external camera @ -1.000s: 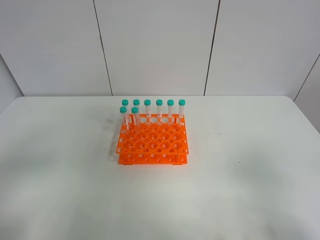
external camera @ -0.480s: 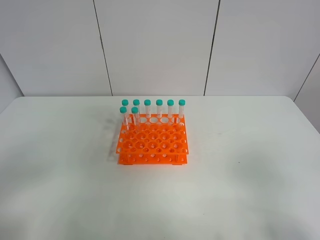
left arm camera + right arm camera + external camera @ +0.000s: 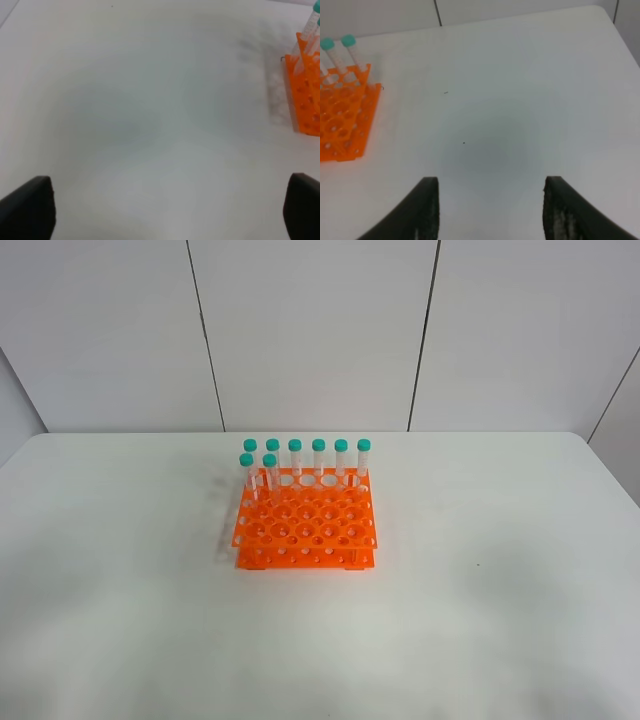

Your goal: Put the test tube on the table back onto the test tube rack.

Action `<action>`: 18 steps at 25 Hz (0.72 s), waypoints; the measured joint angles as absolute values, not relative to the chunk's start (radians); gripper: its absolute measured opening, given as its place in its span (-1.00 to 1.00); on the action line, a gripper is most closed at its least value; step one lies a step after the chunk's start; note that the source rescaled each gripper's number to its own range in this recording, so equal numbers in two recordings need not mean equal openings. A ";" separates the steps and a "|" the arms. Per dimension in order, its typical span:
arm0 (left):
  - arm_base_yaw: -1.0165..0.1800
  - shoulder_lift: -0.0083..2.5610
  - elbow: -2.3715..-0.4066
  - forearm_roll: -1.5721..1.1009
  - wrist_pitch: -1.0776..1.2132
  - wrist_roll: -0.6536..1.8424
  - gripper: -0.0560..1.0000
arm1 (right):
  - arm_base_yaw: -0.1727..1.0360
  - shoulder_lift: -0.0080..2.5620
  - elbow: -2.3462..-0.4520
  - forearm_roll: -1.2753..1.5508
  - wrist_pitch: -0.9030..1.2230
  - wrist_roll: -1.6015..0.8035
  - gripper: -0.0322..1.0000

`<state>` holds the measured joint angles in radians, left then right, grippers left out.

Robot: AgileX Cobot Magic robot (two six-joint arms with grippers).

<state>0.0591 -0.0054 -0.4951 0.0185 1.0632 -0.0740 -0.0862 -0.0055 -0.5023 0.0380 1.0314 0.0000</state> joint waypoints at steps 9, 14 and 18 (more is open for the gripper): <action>0.059 -0.005 -0.495 0.018 1.063 -0.074 1.00 | -0.086 -0.006 -0.502 0.038 1.031 0.000 0.11; 0.059 -0.005 -0.495 0.018 1.063 -0.074 1.00 | -0.086 -0.006 -0.502 0.038 1.031 0.000 0.11; 0.059 -0.005 -0.495 0.018 1.063 -0.074 1.00 | -0.086 -0.006 -0.502 0.038 1.031 0.000 0.11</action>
